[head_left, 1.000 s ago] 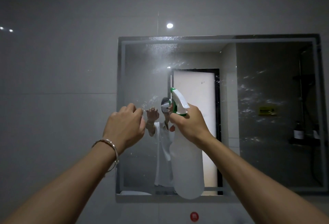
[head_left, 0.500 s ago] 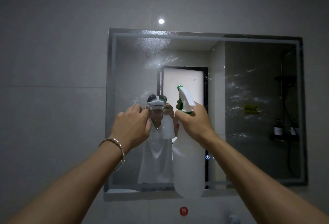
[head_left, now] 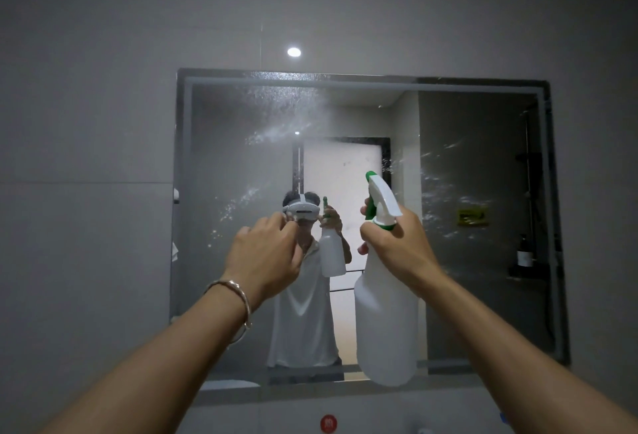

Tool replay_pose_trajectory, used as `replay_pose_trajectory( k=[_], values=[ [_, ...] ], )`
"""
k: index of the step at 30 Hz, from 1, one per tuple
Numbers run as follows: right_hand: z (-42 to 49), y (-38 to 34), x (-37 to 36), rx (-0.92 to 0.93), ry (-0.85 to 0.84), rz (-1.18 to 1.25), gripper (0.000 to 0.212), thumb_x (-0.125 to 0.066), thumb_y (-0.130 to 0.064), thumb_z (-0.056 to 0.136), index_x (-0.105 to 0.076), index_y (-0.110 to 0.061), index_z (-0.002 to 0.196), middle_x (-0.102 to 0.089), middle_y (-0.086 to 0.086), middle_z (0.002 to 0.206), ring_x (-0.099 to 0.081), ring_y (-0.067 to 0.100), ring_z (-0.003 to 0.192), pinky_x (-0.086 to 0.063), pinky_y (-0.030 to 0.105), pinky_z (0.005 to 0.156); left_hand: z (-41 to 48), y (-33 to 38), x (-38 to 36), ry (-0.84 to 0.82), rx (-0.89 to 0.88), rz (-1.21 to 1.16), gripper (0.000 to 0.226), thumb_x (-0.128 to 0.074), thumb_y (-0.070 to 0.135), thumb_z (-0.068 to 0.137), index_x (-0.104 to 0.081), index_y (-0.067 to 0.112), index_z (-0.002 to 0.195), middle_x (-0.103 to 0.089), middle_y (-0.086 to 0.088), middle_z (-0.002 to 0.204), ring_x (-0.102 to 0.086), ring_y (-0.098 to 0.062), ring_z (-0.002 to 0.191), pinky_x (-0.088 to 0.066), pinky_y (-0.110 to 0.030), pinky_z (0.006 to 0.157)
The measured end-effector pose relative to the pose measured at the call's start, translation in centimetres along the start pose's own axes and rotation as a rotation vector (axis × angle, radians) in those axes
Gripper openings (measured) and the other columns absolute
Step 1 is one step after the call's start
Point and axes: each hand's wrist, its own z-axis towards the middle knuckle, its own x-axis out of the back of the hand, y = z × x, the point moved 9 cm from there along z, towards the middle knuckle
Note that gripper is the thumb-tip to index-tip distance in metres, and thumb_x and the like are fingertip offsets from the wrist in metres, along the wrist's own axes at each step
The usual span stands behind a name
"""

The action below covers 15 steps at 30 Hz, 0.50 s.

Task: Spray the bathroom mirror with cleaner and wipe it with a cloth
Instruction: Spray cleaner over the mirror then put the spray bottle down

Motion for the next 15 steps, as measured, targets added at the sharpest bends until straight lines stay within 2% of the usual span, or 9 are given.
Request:
replay_pose_trajectory(
  k=[3,8,13,15],
  values=[
    [0.1,0.2,0.5,0.014,-0.019,0.008,0.024,-0.057,-0.002,0.08,-0.053,-0.025,0.081,-0.057,-0.007,0.078,-0.061,0.015,0.062,-0.049,0.017,0.052,0.4,1.0,0.0,-0.003,-0.002,0.001,0.03,-0.033,0.035,0.093,-0.053,0.018,0.107,-0.053,-0.002,0.107,-0.054,-0.021,0.09,-0.047,-0.035,0.078],
    [0.2,1.0,1.9,-0.002,0.038,-0.023,0.015,-0.058,-0.002,0.078,-0.057,-0.018,0.078,-0.057,-0.004,0.072,-0.061,0.017,0.059,-0.055,0.027,0.052,0.8,2.4,0.3,0.013,-0.017,0.013,0.027,-0.033,0.035,0.094,-0.051,0.018,0.104,-0.052,-0.003,0.105,-0.053,-0.022,0.089,-0.044,-0.033,0.074],
    [0.0,1.0,3.4,0.014,0.115,-0.095,0.021,-0.06,-0.003,0.076,-0.053,-0.022,0.069,-0.058,-0.003,0.062,-0.066,0.023,0.055,-0.043,0.015,0.043,1.2,3.8,0.8,0.039,-0.032,0.003,0.029,-0.032,0.036,0.094,-0.052,0.018,0.105,-0.052,-0.004,0.107,-0.053,-0.023,0.089,-0.041,-0.032,0.072],
    [-0.1,1.2,3.8,0.004,0.116,-0.123,0.018,-0.061,-0.005,0.078,-0.053,-0.02,0.071,-0.057,-0.003,0.063,-0.066,0.024,0.058,-0.045,0.016,0.043,1.3,4.4,0.9,0.049,-0.04,0.0,0.028,-0.033,0.035,0.094,-0.052,0.017,0.104,-0.052,-0.005,0.107,-0.054,-0.024,0.089,-0.04,-0.032,0.071]
  ],
)
